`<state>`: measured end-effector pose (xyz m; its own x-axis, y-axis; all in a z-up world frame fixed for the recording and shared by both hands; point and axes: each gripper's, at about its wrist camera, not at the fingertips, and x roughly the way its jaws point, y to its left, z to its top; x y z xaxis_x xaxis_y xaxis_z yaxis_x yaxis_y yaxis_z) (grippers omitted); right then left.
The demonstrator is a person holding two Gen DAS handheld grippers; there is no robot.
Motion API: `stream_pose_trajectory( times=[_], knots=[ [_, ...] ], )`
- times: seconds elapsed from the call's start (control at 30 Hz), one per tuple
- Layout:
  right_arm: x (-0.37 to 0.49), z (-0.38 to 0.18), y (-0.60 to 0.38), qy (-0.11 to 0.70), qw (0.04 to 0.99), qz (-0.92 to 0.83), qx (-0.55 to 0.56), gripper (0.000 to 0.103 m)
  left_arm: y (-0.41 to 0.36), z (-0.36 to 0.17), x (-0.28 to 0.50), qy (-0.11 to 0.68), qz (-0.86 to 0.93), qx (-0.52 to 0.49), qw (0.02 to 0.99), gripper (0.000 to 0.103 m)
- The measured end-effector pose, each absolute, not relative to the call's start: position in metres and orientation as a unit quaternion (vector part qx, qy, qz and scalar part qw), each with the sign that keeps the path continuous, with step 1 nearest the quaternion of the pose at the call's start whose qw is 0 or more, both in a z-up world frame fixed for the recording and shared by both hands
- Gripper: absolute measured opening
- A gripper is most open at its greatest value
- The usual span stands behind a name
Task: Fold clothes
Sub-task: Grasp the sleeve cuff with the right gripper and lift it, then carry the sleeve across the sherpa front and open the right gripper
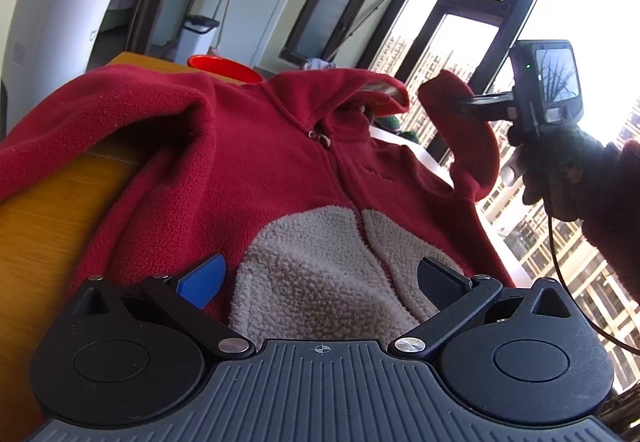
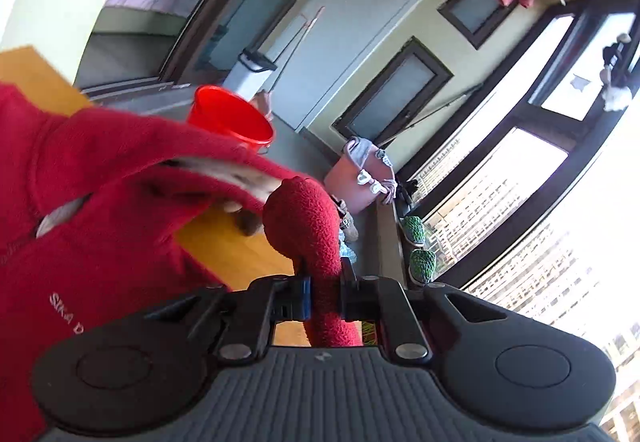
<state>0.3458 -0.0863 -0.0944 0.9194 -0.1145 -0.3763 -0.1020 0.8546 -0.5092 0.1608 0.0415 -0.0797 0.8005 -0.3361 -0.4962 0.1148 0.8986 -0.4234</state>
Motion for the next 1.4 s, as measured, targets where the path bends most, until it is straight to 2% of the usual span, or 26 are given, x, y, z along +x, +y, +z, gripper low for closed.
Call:
stream_pose_trajectory(
  times=[0.17, 0.3, 0.93, 1.1, 1.23, 1.3, 1.37, 1.4],
  knots=[
    [0.31, -0.008, -0.128, 0.153, 0.985, 0.046, -0.062, 0.011, 0.043, -0.081, 0.161, 0.291, -0.12, -0.191, 0.93, 0.103],
    [0.288, 0.017, -0.122, 0.134, 0.985, 0.111, -0.005, 0.011, 0.043, -0.083, 0.162, 0.291, -0.12, -0.191, 0.93, 0.103],
    [0.267, -0.022, -0.018, 0.19, 0.951, 0.24, -0.033, 0.012, 0.047, -0.083, 0.16, 0.286, -0.126, -0.207, 0.927, 0.103],
    [0.27, -0.032, -0.004, 0.211, 0.944, 0.253, -0.029, 0.015, 0.047, -0.085, 0.16, 0.286, -0.126, -0.208, 0.927, 0.103],
    [0.275, -0.043, 0.005, 0.233, 0.939, 0.252, -0.007, 0.029, 0.047, -0.085, 0.161, 0.286, -0.126, -0.209, 0.927, 0.103],
    [0.275, -0.048, 0.008, 0.235, 0.937, 0.257, -0.001, 0.043, 0.047, -0.085, 0.161, 0.286, -0.126, -0.209, 0.927, 0.103],
    [0.274, -0.05, 0.01, 0.233, 0.936, 0.264, 0.003, 0.053, 0.047, -0.085, 0.161, 0.286, -0.126, -0.209, 0.927, 0.103],
    [0.272, -0.051, 0.01, 0.232, 0.935, 0.268, 0.004, 0.055, 0.047, -0.085, 0.161, 0.286, -0.126, -0.208, 0.927, 0.103]
  ],
)
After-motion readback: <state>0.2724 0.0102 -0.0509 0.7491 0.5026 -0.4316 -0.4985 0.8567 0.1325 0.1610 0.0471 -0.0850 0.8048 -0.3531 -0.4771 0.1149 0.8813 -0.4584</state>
